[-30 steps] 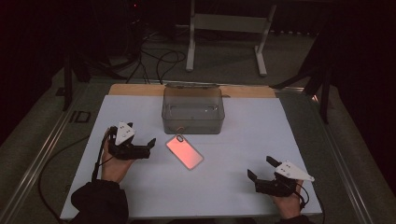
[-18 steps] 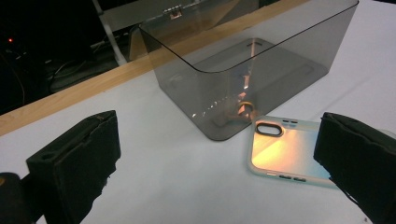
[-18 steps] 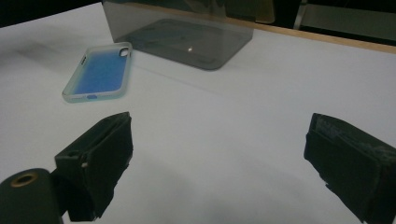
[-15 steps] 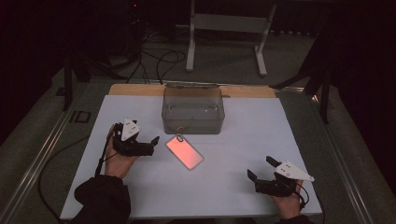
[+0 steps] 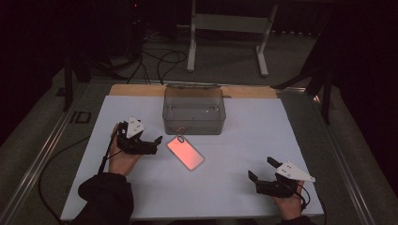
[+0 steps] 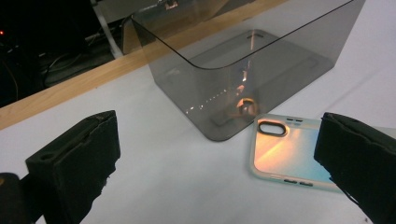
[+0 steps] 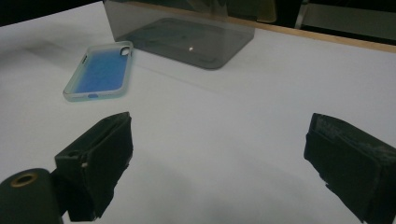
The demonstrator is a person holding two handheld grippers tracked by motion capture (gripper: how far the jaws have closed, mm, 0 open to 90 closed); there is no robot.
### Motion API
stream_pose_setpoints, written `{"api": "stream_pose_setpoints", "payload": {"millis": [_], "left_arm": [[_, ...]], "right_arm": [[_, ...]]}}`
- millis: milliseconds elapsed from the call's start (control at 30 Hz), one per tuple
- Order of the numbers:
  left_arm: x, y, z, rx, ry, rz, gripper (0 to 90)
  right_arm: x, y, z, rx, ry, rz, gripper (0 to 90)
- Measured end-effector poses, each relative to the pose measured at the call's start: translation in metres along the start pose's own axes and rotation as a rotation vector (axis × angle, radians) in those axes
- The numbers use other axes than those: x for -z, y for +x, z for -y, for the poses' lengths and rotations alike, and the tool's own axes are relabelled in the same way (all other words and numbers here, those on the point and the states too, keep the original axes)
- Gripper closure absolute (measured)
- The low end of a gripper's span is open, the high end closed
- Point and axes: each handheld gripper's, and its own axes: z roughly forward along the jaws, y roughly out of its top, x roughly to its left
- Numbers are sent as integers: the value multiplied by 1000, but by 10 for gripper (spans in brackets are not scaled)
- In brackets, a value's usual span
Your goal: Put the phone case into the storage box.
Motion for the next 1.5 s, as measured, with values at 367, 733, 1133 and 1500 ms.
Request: {"api": "stream_pose_setpoints", "payload": {"millis": [367,733,1133,1500], "left_arm": [[-11,-3,1,-7,27,25,12],[-23,-5,0,4,69,49,31],[-35,-10,3,2,111,63,105],[-45,-13,5,10,138,45,165]], "right_arm": [[0,0,0,2,1,0,79],[0,0,0,2,3,1,79],[0,0,0,4,4,1,78],[0,0,0,6,6,2,78]]}}
